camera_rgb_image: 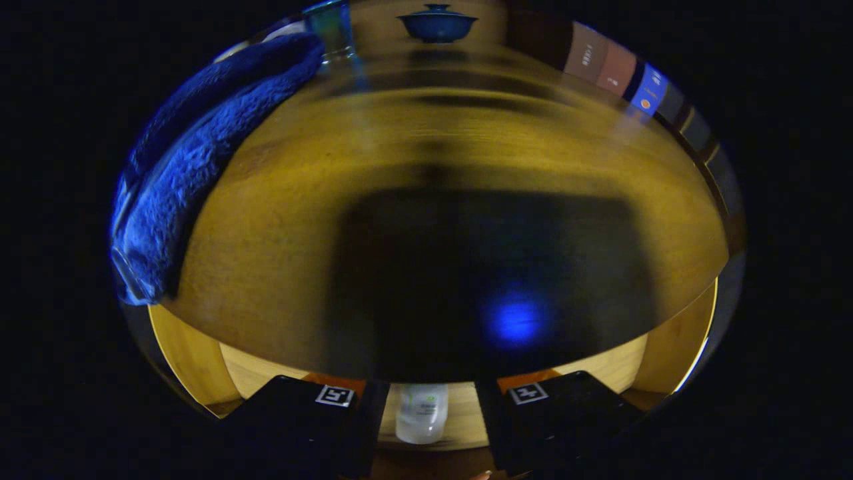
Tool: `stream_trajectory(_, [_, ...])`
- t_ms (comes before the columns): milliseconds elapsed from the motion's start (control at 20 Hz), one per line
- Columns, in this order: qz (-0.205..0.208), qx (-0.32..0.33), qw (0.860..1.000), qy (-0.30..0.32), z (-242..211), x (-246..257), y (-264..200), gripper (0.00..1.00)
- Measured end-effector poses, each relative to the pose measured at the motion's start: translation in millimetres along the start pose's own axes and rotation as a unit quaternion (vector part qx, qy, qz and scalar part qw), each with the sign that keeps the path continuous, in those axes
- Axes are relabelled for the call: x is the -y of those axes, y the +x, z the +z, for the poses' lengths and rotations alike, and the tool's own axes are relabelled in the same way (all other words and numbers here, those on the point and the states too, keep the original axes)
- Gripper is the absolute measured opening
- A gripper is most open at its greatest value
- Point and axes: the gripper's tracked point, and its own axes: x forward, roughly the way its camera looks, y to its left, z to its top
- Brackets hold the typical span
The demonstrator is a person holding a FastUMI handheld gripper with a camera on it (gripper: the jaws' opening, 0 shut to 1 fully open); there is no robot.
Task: Pull open the drawer, take out the items inside it, and place them on the countertop above the cabinet.
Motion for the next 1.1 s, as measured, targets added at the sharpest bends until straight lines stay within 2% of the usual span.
stream_trajectory(250, [0.012, -0.002, 1.000, -0.007, 0.0, -4.9, -4.8, 0.43])
stream_trajectory(400, [0.027, -0.006, 0.999, -0.020, -0.2, -7.6, -10.0, 0.34])
stream_trajectory(500, [0.061, -0.018, 0.998, -0.008, -3.0, -16.8, -14.9, 0.28])
stream_trajectory(600, [0.071, -0.013, 0.997, -0.003, 0.4, -15.6, -28.3, 0.29])
stream_trajectory(750, [0.074, 0.016, 0.997, -0.032, 2.0, -7.3, -58.3, 0.29])
stream_trajectory(950, [0.117, 0.050, 0.992, -0.018, -10.7, -1.3, -104.5, 0.28])
stream_trajectory(1100, [0.128, 0.096, 0.987, -0.014, -2.4, 6.0, -139.6, 0.28])
